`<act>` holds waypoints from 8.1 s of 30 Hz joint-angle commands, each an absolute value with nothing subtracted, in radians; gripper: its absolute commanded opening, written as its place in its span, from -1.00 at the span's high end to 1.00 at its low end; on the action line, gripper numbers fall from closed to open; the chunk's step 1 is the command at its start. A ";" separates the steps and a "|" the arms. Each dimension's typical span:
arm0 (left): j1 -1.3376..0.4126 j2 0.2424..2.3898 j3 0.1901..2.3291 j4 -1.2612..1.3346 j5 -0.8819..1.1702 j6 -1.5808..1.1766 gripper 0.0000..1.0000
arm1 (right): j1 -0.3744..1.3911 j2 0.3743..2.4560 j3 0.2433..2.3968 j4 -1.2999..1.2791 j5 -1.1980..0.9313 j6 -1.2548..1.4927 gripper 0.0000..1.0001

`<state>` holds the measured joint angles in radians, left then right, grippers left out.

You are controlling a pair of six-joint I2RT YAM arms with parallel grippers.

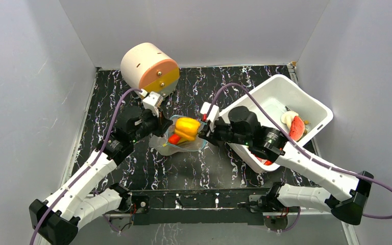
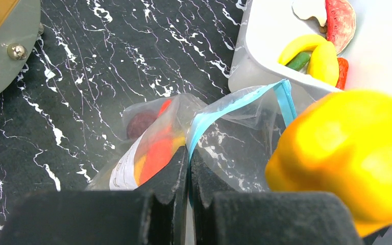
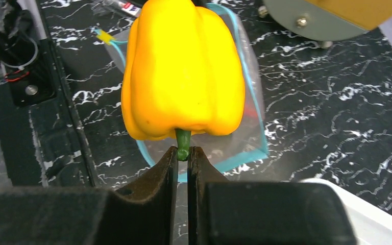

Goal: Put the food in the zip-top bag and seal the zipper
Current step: Place the fake vegetable in the zipper food storage bag, then pick up the fake fruit from the bin, then place the fake fruit in the zipper food storage bag.

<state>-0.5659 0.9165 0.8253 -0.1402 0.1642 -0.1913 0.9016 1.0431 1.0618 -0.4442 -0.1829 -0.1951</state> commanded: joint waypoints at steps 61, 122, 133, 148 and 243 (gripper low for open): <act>-0.564 0.691 0.684 -0.141 0.322 0.020 1.00 | 0.417 1.294 1.192 -0.828 0.719 0.803 -0.15; -0.564 0.700 0.682 -0.144 0.302 0.032 1.00 | 0.104 1.695 1.127 -0.747 0.573 1.426 0.02; -0.563 0.698 0.681 -0.147 0.298 0.032 1.00 | 0.103 1.670 1.161 -0.781 0.557 1.438 -0.04; -0.564 0.692 0.678 -0.151 0.294 0.034 1.00 | 0.101 1.757 1.157 -0.789 0.519 1.472 0.13; -0.564 0.868 0.890 -0.176 0.378 -0.464 1.00 | 1.155 1.189 0.689 0.390 0.097 -0.098 0.28</act>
<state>-0.5598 0.9012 0.8875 -0.2367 0.3046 -0.4561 1.1507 1.1736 0.6888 0.3439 0.1459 -0.0185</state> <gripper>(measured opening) 0.010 0.340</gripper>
